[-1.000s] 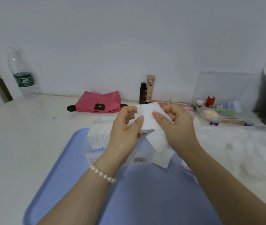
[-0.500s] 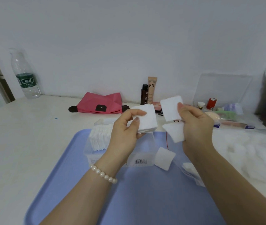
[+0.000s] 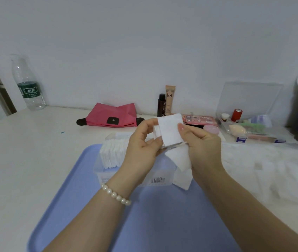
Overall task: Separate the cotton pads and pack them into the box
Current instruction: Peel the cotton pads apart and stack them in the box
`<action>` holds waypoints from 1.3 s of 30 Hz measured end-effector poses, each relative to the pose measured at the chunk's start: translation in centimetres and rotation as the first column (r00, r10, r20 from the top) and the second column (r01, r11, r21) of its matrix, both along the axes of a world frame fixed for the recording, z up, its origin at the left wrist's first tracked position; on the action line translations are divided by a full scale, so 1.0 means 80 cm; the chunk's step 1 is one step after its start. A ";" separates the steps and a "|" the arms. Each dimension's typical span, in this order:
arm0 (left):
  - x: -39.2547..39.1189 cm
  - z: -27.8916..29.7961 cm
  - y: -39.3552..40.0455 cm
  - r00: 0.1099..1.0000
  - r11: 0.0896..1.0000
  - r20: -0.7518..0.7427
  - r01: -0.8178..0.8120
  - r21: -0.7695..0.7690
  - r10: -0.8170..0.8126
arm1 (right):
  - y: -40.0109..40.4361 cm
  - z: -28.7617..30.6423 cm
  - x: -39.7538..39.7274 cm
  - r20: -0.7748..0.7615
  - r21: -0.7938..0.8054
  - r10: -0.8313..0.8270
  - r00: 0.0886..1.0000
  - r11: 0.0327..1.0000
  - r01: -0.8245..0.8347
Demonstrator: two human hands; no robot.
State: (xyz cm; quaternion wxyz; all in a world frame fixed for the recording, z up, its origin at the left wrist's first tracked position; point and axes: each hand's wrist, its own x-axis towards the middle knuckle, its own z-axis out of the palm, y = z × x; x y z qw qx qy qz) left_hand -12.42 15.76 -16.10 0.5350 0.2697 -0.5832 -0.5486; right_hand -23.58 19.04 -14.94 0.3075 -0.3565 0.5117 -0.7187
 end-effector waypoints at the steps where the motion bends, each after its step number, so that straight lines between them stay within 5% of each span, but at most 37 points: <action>1: 0.000 0.000 0.000 1.000 1.000 -0.007 0.001 0.004 -0.001 | 0.001 0.000 0.002 -0.032 -0.017 -0.018 0.999 1.000 0.017; 9: -0.005 0.000 0.001 0.989 0.988 -0.144 0.061 0.140 -0.040 | 0.004 -0.005 0.009 -0.084 -0.071 -0.096 0.992 0.993 0.090; 21: -0.005 -0.001 0.005 0.996 0.996 -0.004 -0.091 0.010 0.091 | 0.004 -0.009 0.008 -0.242 -0.050 -0.144 0.959 0.989 0.136; 25: 0.000 0.000 -0.001 0.995 0.994 -0.036 -0.089 0.057 0.091 | 0.000 0.002 -0.002 -0.146 -0.001 -0.109 0.983 0.994 0.110; 29: 0.002 0.002 -0.004 0.997 0.996 0.044 -0.066 0.056 0.063 | 0.005 0.026 -0.019 -0.043 -0.123 -0.150 0.988 0.982 0.144; 34: -0.001 0.000 0.004 0.980 0.997 0.188 0.063 0.045 -0.070 | 0.017 0.041 -0.023 -0.420 -0.312 -0.079 0.904 0.948 -0.062; 39: 0.001 -0.001 0.002 0.978 0.981 0.116 0.164 0.104 -0.176 | 0.014 0.032 -0.030 -0.696 -0.241 -0.042 0.716 0.954 -0.178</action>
